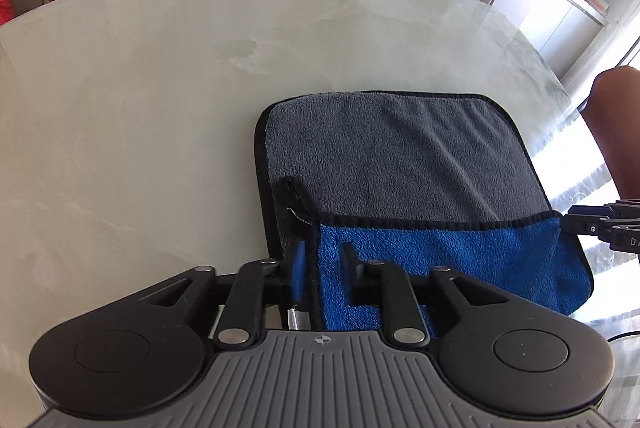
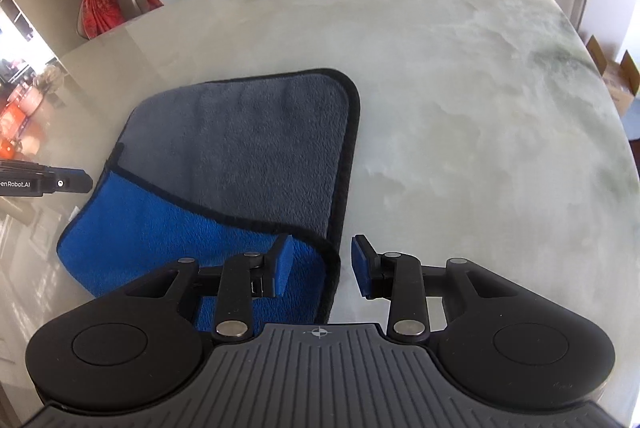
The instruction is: Fold towel
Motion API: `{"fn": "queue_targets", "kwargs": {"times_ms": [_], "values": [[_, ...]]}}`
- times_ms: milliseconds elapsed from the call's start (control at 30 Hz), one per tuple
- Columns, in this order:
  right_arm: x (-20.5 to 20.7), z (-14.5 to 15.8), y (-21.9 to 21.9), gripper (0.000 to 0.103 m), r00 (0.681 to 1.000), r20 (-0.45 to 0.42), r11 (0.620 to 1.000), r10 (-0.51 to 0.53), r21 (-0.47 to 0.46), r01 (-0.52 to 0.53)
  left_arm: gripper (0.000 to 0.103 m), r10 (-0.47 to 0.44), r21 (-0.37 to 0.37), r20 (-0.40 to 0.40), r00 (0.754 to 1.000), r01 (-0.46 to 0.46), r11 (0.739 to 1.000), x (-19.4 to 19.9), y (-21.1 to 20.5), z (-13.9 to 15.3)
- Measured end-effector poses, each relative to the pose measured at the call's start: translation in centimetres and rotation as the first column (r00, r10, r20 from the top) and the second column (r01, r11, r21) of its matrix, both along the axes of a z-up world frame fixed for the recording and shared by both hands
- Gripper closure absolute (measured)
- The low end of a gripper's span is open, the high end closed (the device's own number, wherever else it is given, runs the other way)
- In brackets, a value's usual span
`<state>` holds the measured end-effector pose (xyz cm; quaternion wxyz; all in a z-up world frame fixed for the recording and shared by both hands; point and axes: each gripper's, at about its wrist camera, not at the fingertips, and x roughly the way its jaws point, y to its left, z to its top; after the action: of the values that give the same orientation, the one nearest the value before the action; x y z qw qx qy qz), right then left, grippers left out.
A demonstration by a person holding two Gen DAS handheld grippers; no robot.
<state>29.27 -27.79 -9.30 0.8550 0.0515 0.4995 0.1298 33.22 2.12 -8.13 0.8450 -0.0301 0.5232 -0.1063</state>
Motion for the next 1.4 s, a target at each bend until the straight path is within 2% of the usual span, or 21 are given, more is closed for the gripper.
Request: {"fn": "queue_targets", "kwargs": {"times_ms": [67, 167, 633, 767, 967, 1100, 1167, 1300, 1367, 1400], "values": [[0.0, -0.2, -0.2, 0.069, 1.000, -0.007, 1.000, -0.011, 0.014, 0.011, 0.077, -0.005, -0.001, -0.012, 1.000, 0.005, 1.000, 0.1, -0.3, -0.1], [0.0, -0.3, -0.1, 0.069, 1.000, -0.014, 0.998, -0.015, 0.055, 0.016, 0.069, -0.015, 0.002, -0.030, 0.999, 0.015, 1.000, 0.3, -0.7, -0.4], [-0.5, -0.8, 0.4, 0.069, 1.000, -0.020, 0.999, -0.013, 0.039, 0.014, 0.070, -0.025, 0.051, -0.073, 0.997, 0.028, 0.998, 0.6, -1.3, -1.7], [-0.5, -0.9, 0.6, 0.069, 0.999, -0.031, 0.999, -0.013, 0.029, 0.014, 0.070, -0.044, 0.089, -0.070, 0.997, 0.051, 0.995, 0.5, -1.9, -1.7], [-0.4, -0.9, 0.6, 0.069, 0.999, -0.036, 0.999, -0.022, 0.028, 0.023, 0.069, -0.050, 0.130, -0.056, 0.997, 0.057, 0.990, 0.4, -2.7, -1.8], [-0.5, -1.0, 0.6, 0.069, 0.999, -0.028, 1.000, -0.019, 0.024, 0.019, 0.065, -0.035, 0.124, -0.060, 0.998, 0.042, 0.991, 0.5, -2.6, -1.9], [-0.7, -0.9, 0.8, 0.072, 1.000, -0.017, 1.000, -0.013, 0.013, 0.014, 0.065, -0.029, 0.121, -0.062, 0.998, 0.037, 0.992, 0.5, -2.6, -1.9], [-1.2, -0.6, 1.2, 0.089, 1.000, 0.031, 0.999, 0.000, -0.035, 0.002, 0.066, -0.029, 0.128, -0.058, 0.998, 0.037, 0.991, 0.5, -2.8, -1.9], [-1.5, -0.3, 1.2, 0.091, 0.998, 0.058, 0.999, 0.005, -0.048, -0.002, 0.070, -0.034, 0.123, -0.050, 0.998, 0.040, 0.992, 0.3, -2.8, -1.9], [-1.7, -0.1, 1.2, 0.092, 0.998, 0.068, 0.999, 0.012, -0.047, -0.008, 0.076, -0.036, 0.114, -0.048, 0.998, 0.041, 0.993, 0.3, -2.8, -1.9]]}}
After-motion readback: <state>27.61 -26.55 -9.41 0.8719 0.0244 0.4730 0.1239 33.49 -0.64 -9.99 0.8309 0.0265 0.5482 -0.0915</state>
